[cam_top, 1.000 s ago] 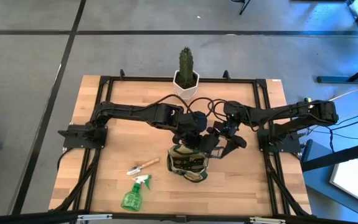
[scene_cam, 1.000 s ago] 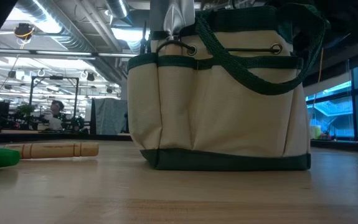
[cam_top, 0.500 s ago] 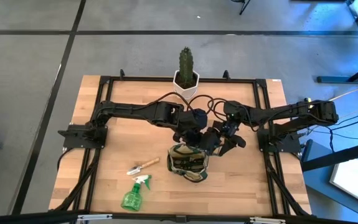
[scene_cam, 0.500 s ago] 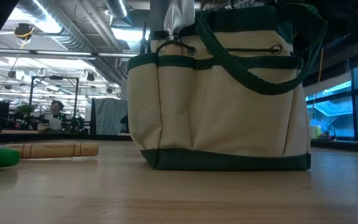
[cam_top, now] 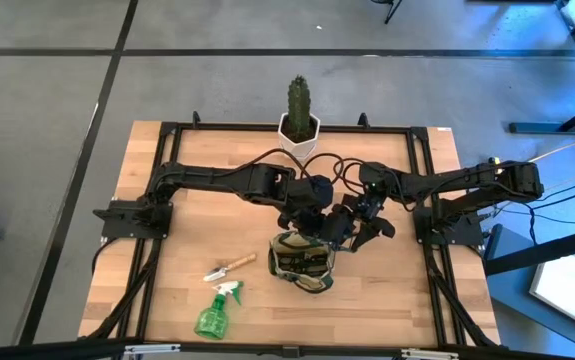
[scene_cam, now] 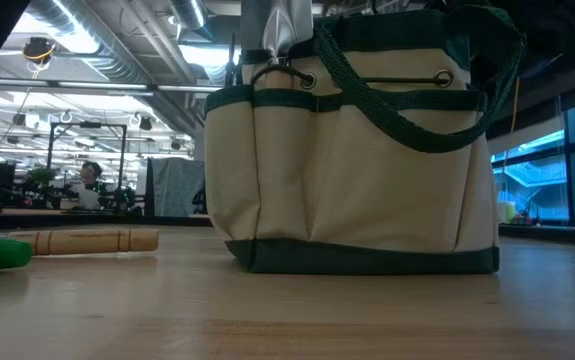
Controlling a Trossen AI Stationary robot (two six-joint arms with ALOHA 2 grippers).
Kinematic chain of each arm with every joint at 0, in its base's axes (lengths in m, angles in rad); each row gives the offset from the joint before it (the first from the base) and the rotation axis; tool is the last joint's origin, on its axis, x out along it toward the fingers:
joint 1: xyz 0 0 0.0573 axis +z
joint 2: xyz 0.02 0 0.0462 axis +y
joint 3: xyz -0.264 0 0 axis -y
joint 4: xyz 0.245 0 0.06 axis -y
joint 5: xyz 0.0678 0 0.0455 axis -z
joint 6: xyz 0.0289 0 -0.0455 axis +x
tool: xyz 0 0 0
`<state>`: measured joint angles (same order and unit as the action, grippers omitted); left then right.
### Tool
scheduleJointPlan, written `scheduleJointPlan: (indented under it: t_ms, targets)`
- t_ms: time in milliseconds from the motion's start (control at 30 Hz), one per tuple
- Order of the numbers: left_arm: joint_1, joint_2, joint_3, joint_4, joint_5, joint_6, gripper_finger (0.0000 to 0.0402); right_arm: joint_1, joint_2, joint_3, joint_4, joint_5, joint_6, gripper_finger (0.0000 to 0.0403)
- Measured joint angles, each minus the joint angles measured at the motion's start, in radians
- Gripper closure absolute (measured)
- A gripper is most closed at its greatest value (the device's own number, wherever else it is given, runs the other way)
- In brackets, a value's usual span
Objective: Pick & Place Garden tools in Gardening bag
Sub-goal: Put the green fruit pruner into the green gardening bag
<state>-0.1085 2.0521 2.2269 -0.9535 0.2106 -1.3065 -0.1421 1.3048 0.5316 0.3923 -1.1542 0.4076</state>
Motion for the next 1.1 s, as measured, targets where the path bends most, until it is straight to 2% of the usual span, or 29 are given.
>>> scheduleJointPlan:
  t_ms: [167,333,500,633,900,1100]
  targets:
    - [0.001,0.0,0.0,0.0,0.033,0.0,0.04,0.0,0.0,0.0,0.008,0.013,0.023,0.0188]
    - [0.003,0.0,0.0,-0.001,0.042,0.001,0.04,0.001,0.0,0.0,0.019,0.017,0.033,0.0158]
    - [0.017,0.0,0.0,-0.006,0.027,0.015,0.04,0.005,0.0,0.001,0.039,-0.025,0.03,0.0155]
    - [0.029,0.0,0.0,-0.029,0.038,0.029,0.04,0.017,0.0,0.001,0.038,-0.023,0.031,0.0197]
    - [0.039,0.0,0.0,-0.035,0.053,0.049,0.0399,0.02,0.0,0.001,0.036,-0.022,0.048,0.0343]
    - [0.037,0.0,0.0,-0.004,0.04,0.093,0.0395,0.02,-0.002,0.001,0.038,-0.041,0.045,0.0351]
